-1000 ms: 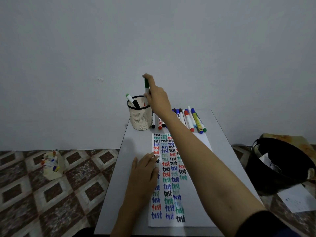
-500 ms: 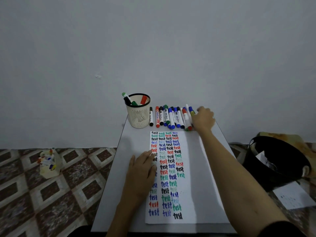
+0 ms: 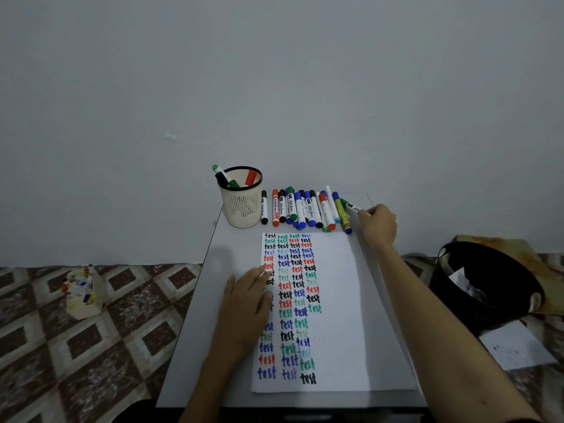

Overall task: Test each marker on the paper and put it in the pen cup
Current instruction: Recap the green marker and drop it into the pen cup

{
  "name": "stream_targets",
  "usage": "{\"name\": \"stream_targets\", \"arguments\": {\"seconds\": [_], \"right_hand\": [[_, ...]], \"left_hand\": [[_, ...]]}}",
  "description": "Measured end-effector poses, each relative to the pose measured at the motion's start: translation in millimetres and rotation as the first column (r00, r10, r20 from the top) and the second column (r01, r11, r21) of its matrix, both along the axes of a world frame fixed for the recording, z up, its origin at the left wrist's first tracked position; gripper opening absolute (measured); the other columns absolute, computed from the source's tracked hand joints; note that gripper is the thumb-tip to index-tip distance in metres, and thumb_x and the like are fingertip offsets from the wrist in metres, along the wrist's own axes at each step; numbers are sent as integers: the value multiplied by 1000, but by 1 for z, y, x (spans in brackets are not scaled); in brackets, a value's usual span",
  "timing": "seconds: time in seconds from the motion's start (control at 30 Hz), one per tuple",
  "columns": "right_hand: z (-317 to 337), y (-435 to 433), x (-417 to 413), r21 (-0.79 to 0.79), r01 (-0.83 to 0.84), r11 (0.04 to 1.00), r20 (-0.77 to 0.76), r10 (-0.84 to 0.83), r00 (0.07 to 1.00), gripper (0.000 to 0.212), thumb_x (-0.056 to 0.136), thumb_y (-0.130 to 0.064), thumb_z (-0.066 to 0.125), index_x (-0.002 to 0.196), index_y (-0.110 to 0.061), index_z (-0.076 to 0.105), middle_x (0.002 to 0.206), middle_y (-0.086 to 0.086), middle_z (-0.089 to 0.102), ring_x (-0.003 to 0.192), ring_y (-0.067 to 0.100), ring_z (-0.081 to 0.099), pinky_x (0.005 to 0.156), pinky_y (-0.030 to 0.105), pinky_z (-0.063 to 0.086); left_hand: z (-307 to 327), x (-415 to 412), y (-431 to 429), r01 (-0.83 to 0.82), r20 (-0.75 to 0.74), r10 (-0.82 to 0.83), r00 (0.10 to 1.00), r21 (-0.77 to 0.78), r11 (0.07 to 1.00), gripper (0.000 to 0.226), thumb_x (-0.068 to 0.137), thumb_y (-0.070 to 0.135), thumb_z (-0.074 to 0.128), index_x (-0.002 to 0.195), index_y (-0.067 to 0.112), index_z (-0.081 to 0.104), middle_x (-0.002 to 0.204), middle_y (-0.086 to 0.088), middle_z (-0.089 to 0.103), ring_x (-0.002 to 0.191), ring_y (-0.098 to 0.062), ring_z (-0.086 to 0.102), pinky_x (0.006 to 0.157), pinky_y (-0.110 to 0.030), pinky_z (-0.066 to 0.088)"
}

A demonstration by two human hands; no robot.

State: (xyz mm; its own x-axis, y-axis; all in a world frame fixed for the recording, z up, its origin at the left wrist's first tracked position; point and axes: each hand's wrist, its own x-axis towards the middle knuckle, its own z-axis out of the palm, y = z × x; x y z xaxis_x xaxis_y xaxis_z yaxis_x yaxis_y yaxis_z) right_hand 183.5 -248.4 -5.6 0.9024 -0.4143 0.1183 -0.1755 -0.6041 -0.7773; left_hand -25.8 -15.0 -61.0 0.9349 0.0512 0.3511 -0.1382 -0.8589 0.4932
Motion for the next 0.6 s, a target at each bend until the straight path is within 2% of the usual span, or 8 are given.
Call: {"name": "stream_targets", "arguments": {"seconds": [0.07, 0.13, 0.2, 0.3, 0.37, 0.43, 0.5, 0.6], "right_hand": [[-1, -7, -4, 110, 15, 994, 61, -22, 998, 18, 95, -19, 54, 104, -4, 58, 98, 10, 60, 82, 23, 55, 67, 32, 43], [-4, -14, -9, 245, 18, 969, 130, -51, 990, 15, 96, -17, 53, 106, -6, 57, 104, 12, 63, 86, 27, 61, 73, 38, 53], [-6, -19, -18, 397, -34, 917, 214, -56, 975, 13, 95, -14, 54, 106, -8, 58, 104, 14, 65, 82, 27, 65, 72, 37, 59], [-1, -20, -38, 597, -146, 789, 295, -48, 954, 10, 92, -13, 59, 100, -8, 63, 92, 15, 67, 69, 23, 62, 64, 31, 55], [3, -14, -56, 708, -227, 669, 329, -28, 944, 7, 90, -14, 62, 91, -9, 67, 76, 13, 64, 60, 20, 55, 55, 27, 48], [6, -5, -80, 744, -336, 577, 363, 73, 929, 13, 93, -17, 62, 87, -7, 67, 62, 5, 58, 48, 14, 47, 43, 21, 40], [6, 6, -110, 686, -449, 572, 373, 253, 892, 21, 95, -22, 57, 88, -4, 65, 57, 2, 55, 42, 10, 42, 37, 18, 35], [5, 26, -153, 644, -566, 515, 352, 457, 817, 24, 95, -20, 54, 87, 1, 63, 54, 4, 55, 37, 10, 40, 34, 16, 32]], "left_hand": [[0, 0, 0, 3, -2, -3, 1000, 5, 1000, 65, 86, 48, 17, 137, 19, 43, 143, 4, 42, 133, -7, 34, 117, -37, 6], [-1, 0, 0, 3, -1, -3, 1000, 1, 1000, 58, 89, 45, 22, 137, 19, 43, 142, 4, 42, 132, -8, 34, 118, -37, 7], [0, 0, -1, 0, -5, 0, 1000, -2, 1000, 52, 91, 39, 27, 137, 19, 43, 143, 4, 42, 132, -7, 34, 118, -37, 7], [0, -1, -1, 1, -15, -1, 1000, -4, 1000, 52, 91, 40, 28, 138, 20, 41, 144, 5, 40, 134, -5, 31, 118, -36, 6], [2, -1, -2, 7, -9, -8, 1000, -36, 999, 55, 92, 45, 27, 139, 20, 39, 145, 5, 40, 134, -4, 30, 118, -36, 8], [6, -3, -3, 22, 22, -20, 1000, -109, 994, 61, 89, 55, 26, 139, 20, 38, 143, 5, 41, 132, -3, 32, 118, -36, 11], [11, -7, -4, 60, 49, -52, 997, -189, 980, 67, 85, 62, 27, 139, 23, 37, 141, 9, 41, 129, -2, 34, 115, -34, 19], [20, -16, -8, 154, 52, -146, 988, -252, 955, 68, 83, 67, 36, 139, 29, 35, 135, 19, 40, 121, 0, 44, 99, -26, 39]]}}
